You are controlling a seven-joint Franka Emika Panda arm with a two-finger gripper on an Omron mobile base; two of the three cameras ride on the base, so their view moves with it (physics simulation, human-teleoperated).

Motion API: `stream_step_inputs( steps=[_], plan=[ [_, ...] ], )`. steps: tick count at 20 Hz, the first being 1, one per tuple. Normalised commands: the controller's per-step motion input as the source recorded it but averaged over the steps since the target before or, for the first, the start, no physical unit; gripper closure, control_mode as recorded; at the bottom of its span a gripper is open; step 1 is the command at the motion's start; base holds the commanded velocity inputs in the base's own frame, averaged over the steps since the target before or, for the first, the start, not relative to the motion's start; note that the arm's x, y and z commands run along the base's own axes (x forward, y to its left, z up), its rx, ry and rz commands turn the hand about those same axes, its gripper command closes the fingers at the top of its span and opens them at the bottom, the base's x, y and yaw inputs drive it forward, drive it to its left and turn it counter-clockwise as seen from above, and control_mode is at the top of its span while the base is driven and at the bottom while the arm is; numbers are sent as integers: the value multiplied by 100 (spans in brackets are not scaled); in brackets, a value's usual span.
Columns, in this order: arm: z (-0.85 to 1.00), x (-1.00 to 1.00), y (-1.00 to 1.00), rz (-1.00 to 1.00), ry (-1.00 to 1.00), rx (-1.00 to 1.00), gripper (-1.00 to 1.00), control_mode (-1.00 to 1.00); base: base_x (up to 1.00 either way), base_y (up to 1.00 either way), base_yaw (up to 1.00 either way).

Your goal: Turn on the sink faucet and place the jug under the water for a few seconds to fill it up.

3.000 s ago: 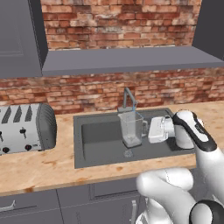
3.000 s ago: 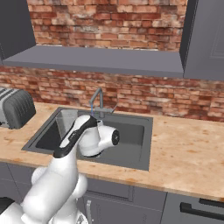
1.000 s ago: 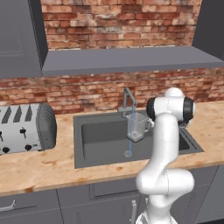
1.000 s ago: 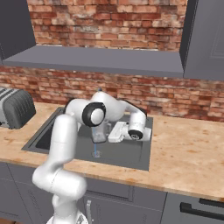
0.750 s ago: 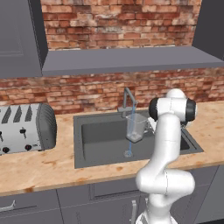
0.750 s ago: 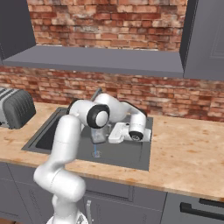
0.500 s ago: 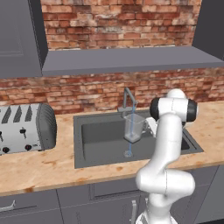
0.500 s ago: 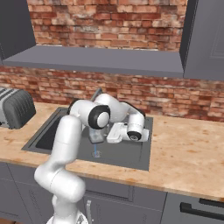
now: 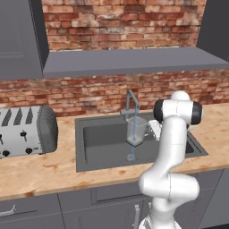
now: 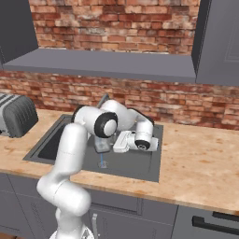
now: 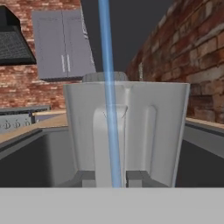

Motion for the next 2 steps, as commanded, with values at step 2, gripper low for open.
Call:
stream_step_inputs(
  steps=[2],
  plan=[
    [0,0,0,0,0,0,100,-100,0,0,0]
  ],
)
